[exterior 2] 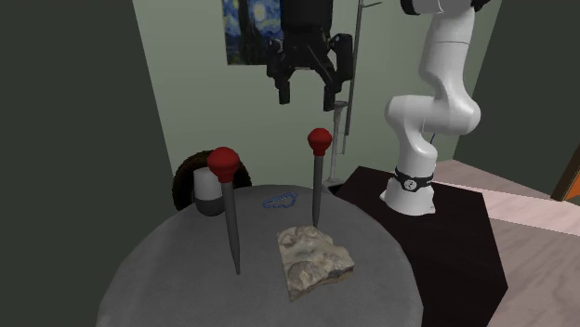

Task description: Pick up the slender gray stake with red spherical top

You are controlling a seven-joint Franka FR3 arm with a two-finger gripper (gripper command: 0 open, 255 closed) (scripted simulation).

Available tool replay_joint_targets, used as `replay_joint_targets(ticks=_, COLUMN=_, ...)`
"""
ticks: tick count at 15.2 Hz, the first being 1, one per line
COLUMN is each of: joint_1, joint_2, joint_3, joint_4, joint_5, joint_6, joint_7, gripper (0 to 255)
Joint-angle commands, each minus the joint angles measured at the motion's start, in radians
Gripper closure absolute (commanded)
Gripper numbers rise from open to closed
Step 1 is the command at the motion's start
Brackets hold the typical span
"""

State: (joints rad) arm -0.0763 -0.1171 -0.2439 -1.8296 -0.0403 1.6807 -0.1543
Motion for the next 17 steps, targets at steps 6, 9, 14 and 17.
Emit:
replay_joint_targets(ticks=6, joint_1=-0.064, joint_2=0.301, joint_3=-0.061, joint_4=0.297, joint_5=0.098, joint_6=-0.039, joint_7=-0.085, gripper=0)
replay_joint_targets(ticks=9, joint_1=-0.109, joint_2=0.443, joint_3=-0.074, joint_4=0.461, joint_5=0.148, joint_6=-0.083, joint_7=-0.115, gripper=0)
replay_joint_targets(ticks=14, joint_1=-0.132, joint_2=0.508, joint_3=-0.075, joint_4=0.501, joint_5=0.17, joint_6=-0.068, joint_7=-0.126, gripper=0)
replay_joint_targets(ticks=17, joint_1=-0.128, joint_2=0.505, joint_3=-0.074, joint_4=0.456, joint_5=0.169, joint_6=-0.026, joint_7=-0.127, gripper=0)
